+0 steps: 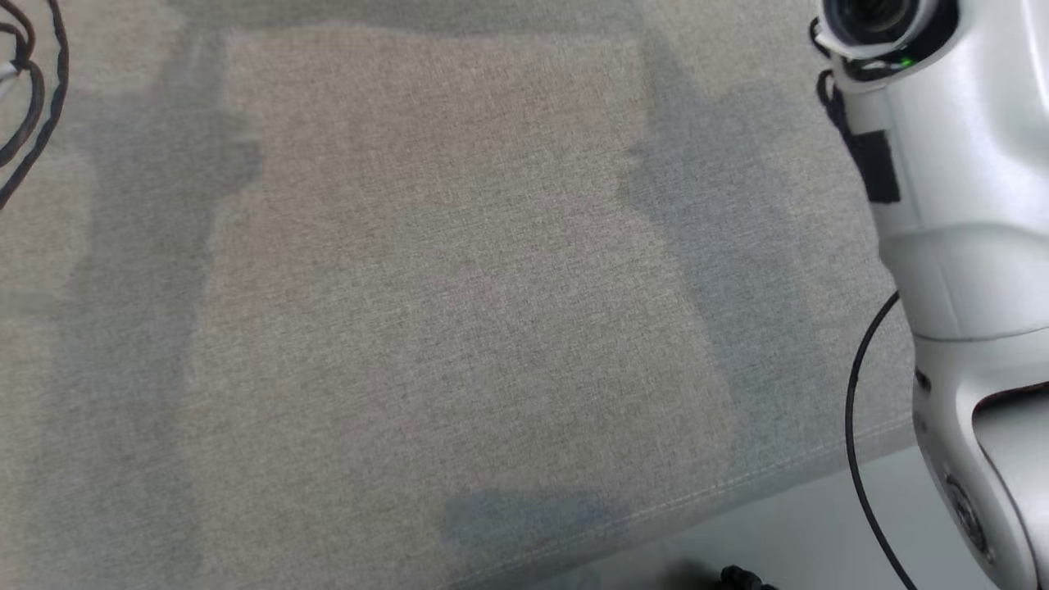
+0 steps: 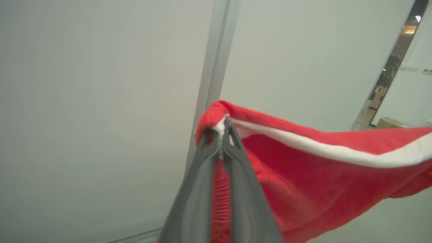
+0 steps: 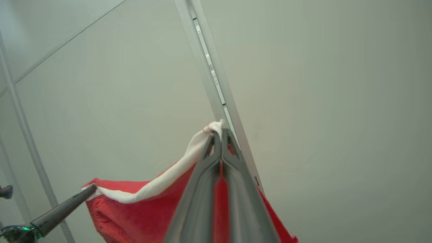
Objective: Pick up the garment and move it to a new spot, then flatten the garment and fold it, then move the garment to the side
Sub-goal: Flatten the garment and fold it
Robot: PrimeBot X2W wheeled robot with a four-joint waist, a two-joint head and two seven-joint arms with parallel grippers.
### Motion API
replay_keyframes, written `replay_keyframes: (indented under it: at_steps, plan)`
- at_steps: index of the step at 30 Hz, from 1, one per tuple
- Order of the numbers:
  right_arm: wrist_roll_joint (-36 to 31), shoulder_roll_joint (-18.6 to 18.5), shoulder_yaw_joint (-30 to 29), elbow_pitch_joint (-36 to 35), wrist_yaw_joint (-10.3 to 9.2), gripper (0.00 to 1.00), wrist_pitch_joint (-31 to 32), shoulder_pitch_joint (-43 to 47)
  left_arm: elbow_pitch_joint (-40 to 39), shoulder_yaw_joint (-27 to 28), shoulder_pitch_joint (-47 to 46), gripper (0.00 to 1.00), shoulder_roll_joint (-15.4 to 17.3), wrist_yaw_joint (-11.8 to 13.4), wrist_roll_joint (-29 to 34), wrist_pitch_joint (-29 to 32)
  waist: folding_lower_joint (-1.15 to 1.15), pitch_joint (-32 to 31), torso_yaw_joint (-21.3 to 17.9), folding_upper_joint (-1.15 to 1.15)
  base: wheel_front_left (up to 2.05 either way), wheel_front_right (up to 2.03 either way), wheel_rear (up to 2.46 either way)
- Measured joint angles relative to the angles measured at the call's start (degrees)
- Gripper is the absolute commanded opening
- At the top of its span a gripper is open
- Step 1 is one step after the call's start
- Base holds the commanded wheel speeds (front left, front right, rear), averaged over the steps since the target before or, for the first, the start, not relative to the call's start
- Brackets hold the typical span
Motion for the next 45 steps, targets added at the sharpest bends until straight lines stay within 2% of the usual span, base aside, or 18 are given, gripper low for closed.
replay_keyframes:
  at_steps: [6,12,17,21,25,35,45]
  plan:
    - [0.4,0.6,4.8,-1.1,0.00,0.00,-0.2,7.4,7.3,-0.7,5.0,0.00,2.3,-2.9,-0.4,-2.7,0.00,5.2,-2.0,0.00,0.00,0.00,0.00]
    - [0.8,0.6,6.1,-4.6,0.00,0.00,-0.2,16.1,7.0,-0.7,12.9,0.00,2.8,-4.5,-4.6,-5.5,0.01,7.8,-3.2,0.00,0.00,0.00,0.00]
    - [-1.5,-1.2,4.6,-11.0,0.00,0.00,-0.2,25.0,0.5,0.7,23.2,0.00,4.2,-4.8,-9.2,-10.7,0.01,7.4,-2.7,0.00,0.00,0.00,0.00]
    - [-4.5,-2.1,1.4,-16.0,0.01,0.00,-0.2,32.8,-5.7,-0.2,34.3,0.00,5.0,-4.9,-9.0,-14.9,0.00,6.2,-1.3,0.00,0.00,0.00,0.00]
    - [-5.9,-1.7,-1.9,-20.0,0.05,0.00,-0.2,40.8,-10.5,-1.1,43.7,0.00,5.0,-2.7,-6.9,-18.6,0.00,4.4,0.7,0.00,0.00,0.00,0.00]
    - [-5.5,-1.2,-7.0,-26.7,0.08,0.00,-0.2,60.2,-19.1,-1.8,60.6,0.00,1.1,1.5,-2.9,-21.8,0.00,-2.3,3.7,0.00,0.00,0.00,0.00]
    - [-5.8,-2.6,-8.7,-32.5,0.12,0.00,-0.2,72.6,-27.9,3.9,75.1,0.00,-5.8,2.9,1.2,-22.1,0.00,-10.1,4.6,0.00,0.00,0.00,0.00]
